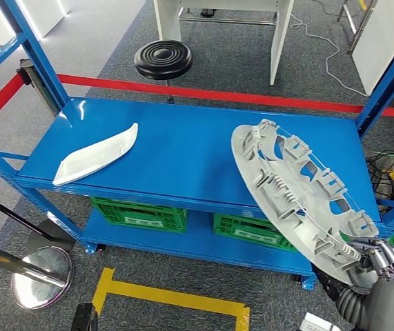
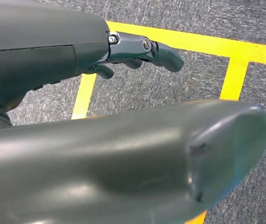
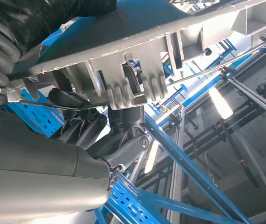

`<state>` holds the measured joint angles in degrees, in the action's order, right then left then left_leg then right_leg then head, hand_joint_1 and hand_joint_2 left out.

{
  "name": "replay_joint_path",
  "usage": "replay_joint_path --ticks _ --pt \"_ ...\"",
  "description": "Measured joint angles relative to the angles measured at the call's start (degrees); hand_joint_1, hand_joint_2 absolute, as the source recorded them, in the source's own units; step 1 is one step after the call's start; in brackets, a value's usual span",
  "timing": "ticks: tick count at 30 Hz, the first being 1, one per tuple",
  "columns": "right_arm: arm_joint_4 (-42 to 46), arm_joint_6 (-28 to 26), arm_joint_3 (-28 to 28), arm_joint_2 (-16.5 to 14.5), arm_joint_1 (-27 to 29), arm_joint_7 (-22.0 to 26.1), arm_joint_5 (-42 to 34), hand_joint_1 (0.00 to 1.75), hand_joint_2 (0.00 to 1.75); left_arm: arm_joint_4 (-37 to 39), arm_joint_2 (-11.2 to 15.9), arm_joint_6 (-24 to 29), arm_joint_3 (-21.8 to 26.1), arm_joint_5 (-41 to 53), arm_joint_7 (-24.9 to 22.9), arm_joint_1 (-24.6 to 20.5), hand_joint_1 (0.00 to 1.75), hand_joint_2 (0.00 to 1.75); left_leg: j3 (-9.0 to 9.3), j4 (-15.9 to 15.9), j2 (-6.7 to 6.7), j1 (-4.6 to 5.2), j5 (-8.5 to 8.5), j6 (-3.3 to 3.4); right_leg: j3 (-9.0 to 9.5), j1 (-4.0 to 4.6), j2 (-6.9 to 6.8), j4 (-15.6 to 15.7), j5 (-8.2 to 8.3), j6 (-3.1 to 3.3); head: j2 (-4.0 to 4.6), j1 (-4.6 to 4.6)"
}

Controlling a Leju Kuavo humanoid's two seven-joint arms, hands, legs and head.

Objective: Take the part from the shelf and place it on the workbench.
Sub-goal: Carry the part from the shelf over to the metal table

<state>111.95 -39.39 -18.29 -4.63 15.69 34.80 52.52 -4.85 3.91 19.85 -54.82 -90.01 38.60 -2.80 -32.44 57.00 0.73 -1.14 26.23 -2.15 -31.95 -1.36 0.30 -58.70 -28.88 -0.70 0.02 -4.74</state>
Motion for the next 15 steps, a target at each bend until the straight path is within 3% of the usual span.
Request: replay_joint_path --ticks 15 --pt "-0.6 0.0 0.0 0.0 -0.1 0.0 -0.1 1.75 1.75 0.0 0.2 -0.6 0.1 0.0 -0.5 0.0 0.0 0.0 -0.01 0.0 0.0 0.0 0.0 0.0 0.0 0.0 0.0 0.0 0.0 0.0 0.0 0.01"
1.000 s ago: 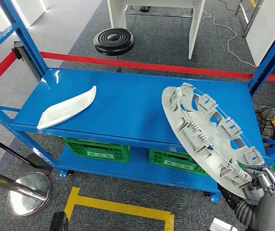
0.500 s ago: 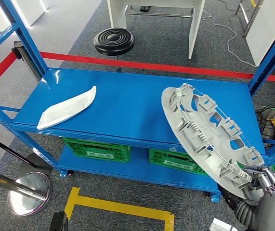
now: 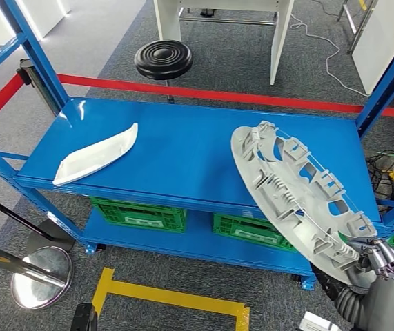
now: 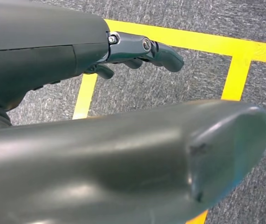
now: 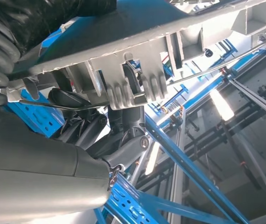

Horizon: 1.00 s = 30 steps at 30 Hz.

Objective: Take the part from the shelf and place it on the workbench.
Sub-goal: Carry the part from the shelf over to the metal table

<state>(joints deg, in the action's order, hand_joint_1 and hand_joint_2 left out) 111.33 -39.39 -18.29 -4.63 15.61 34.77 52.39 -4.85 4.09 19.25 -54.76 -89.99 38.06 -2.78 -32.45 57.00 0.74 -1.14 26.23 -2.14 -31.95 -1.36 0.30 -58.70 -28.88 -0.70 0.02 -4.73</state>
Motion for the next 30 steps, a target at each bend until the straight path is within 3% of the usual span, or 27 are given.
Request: replay_joint_path --ticks 12,17,26,30 --pt "-0.3 0.0 0.0 0.0 0.0 0.0 0.0 1.75 1.75 0.0 0.0 0.7 0.6 0.3 -0.3 0.0 0.0 0.0 0.0 0.0 0.0 0.0 0.0 0.0 0.0 0.0 0.0 0.0 0.0 0.0 0.0 -0.01" --pt "-0.3 0.0 0.0 0.0 0.0 0.3 -0.2 1.75 1.75 0.0 0.0 -2.8 0.3 1.6 1.3 0.2 0.0 0.0 -0.01 0.1 0.0 0.01 0.02 0.03 0.0 -0.04 0.01 0.0 0.02 -0.02 0.0 -0.01" --pt "-0.4 0.0 0.0 0.0 0.0 0.6 -0.2 1.75 1.75 0.0 0.3 -5.2 -0.7 1.8 2.0 0.5 0.0 0.0 -0.46 0.9 -0.01 0.23 0.44 1.21 0.08 -0.23 0.01 0.1 -0.04 -0.88 0.0 -0.02" --pt "-0.4 0.0 0.0 -0.1 0.1 0.5 -0.2 1.75 1.75 0.0 0.2 -4.7 -1.4 1.5 2.1 0.5 0.0 0.0 -0.56 0.6 -0.01 0.29 0.19 0.92 0.12 -0.23 -0.01 0.3 0.04 -0.45 0.0 0.05"
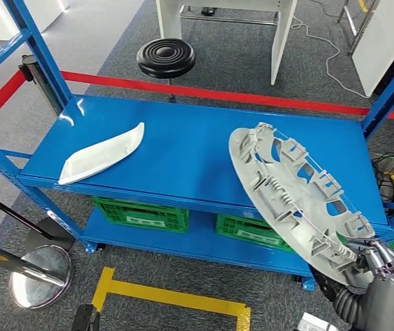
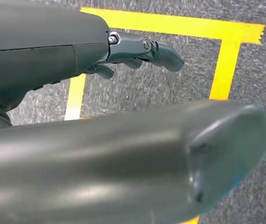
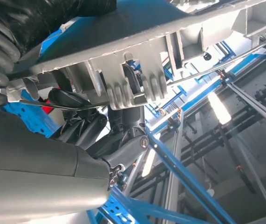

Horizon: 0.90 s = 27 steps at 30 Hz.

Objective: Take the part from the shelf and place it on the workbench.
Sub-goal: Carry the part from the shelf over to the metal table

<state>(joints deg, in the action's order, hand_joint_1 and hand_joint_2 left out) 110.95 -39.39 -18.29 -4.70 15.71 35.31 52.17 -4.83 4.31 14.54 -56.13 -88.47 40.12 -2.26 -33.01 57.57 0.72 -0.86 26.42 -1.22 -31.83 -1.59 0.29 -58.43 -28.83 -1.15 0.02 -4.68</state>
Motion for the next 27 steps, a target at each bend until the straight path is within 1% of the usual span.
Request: replay_joint_path --ticks 4,9,22,27 --pt "0.0 0.0 0.0 0.0 0.1 0.0 0.0 1.75 1.75 0.0 0.0 0.4 -0.3 -0.4 0.0 0.0 0.0 0.0 -0.08 0.2 0.0 0.15 0.12 0.22 0.06 -0.13 0.01 0.2 0.13 -0.34 0.0 -0.02" --pt "0.0 0.0 0.0 0.0 0.3 0.0 0.0 1.75 1.75 0.0 0.0 0.5 -0.4 -0.6 0.0 0.0 0.0 0.0 -0.09 0.3 0.0 0.2 0.12 0.25 0.04 -0.14 0.02 0.2 0.18 -0.63 0.0 -0.04" --pt "0.0 0.0 0.0 0.0 0.4 0.0 0.0 1.75 1.75 0.0 0.0 1.5 -0.5 -1.2 0.0 0.0 0.0 0.0 -0.08 0.3 0.0 0.0 0.07 0.28 0.01 0.04 0.02 0.2 0.16 -0.62 0.0 -0.04" --pt "0.0 0.0 0.0 0.0 0.4 0.0 0.0 1.75 1.75 0.0 0.0 3.1 -0.6 -1.5 -0.9 0.0 0.0 0.0 -0.09 0.3 0.0 0.0 0.07 0.28 0.01 0.04 0.02 0.2 0.16 -0.62 0.0 -0.04"
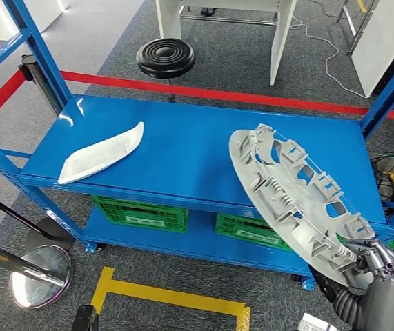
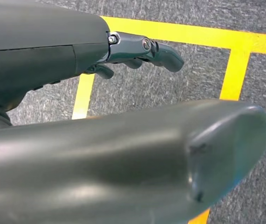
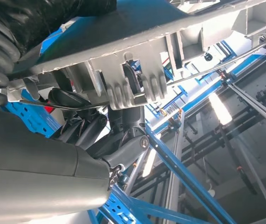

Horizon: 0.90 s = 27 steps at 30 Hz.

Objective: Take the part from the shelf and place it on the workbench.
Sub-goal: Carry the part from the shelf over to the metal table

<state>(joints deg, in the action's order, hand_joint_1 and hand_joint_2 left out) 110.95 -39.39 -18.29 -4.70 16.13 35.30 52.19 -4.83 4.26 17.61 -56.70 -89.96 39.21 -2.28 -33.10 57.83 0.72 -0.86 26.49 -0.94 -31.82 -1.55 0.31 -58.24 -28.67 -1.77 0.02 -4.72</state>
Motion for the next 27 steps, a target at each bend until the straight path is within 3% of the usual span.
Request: replay_joint_path --ticks 13,18,20,22,23,24,25,27 --pt "0.0 0.0 0.0 0.0 0.1 0.0 0.0 1.75 1.75 0.0 0.0 0.0 -0.1 0.0 -0.1 0.0 0.0 0.0 0.0 0.0 0.0 0.0 0.01 0.01 0.0 -0.01 0.0 0.0 0.01 0.0 0.0 0.0" --pt "0.1 0.0 0.0 -0.3 0.1 0.0 0.0 1.75 1.75 0.0 0.1 -0.1 -0.1 0.0 -0.5 0.0 0.0 0.0 0.65 -1.5 -0.2 -0.09 -0.7 1.54 -0.05 -0.29 -0.05 0.4 0.0 -0.88 0.0 0.01" --pt "0.1 0.0 0.0 -0.4 0.0 0.0 -0.1 1.75 1.75 0.0 0.0 -0.3 -0.1 0.0 -0.4 -0.1 0.0 0.0 1.39 -3.0 -0.43 -0.54 -1.45 1.92 -1.95 -0.22 -0.1 -3.5 -2.44 -1.07 0.0 0.3" --pt "0.1 0.0 0.0 -0.4 0.0 0.1 -0.2 1.75 1.75 0.0 0.0 -0.5 -0.1 0.0 -0.3 -0.1 0.0 0.0 1.47 -3.2 -0.54 -0.64 -1.53 1.97 -5.49 -0.31 -0.14 -10.9 -5.9 -1.46 0.0 0.56" --pt "0.1 0.0 0.0 -0.4 0.0 0.1 -0.2 1.75 1.75 0.0 0.0 -0.6 -0.1 0.0 -0.3 -0.1 0.0 0.0 1.47 -3.1 -0.57 -0.73 -1.47 1.85 -6.91 -0.44 -0.16 -13.7 -6.71 -1.71 0.0 0.59" --pt "0.1 0.0 0.0 -0.4 0.1 0.2 -0.2 1.75 1.75 0.0 0.0 -0.5 -0.1 0.0 -0.2 -0.1 0.0 0.0 1.47 -3.0 -0.57 -0.88 -1.36 1.63 -7.43 -0.61 -0.19 -14.6 -6.41 -1.99 0.0 0.6" --pt "0.1 0.0 0.0 -0.4 0.1 0.2 -0.2 1.75 1.75 0.0 -0.1 -0.5 -0.1 0.0 -0.2 -0.1 0.0 0.0 1.48 -2.8 -0.52 -1.15 -1.18 1.28 -6.73 -0.82 -0.24 -13.0 -4.95 -2.28 0.0 0.59" --pt "0.1 0.0 0.0 -0.4 0.0 0.2 -0.2 1.75 1.75 0.1 -0.1 -0.5 -0.1 0.0 -0.1 -0.1 0.0 0.0 1.4 -1.9 -0.32 -1.67 -0.55 0.1 -3.14 -1.26 -0.25 -5.8 -1.4 -3.11 0.0 0.7"
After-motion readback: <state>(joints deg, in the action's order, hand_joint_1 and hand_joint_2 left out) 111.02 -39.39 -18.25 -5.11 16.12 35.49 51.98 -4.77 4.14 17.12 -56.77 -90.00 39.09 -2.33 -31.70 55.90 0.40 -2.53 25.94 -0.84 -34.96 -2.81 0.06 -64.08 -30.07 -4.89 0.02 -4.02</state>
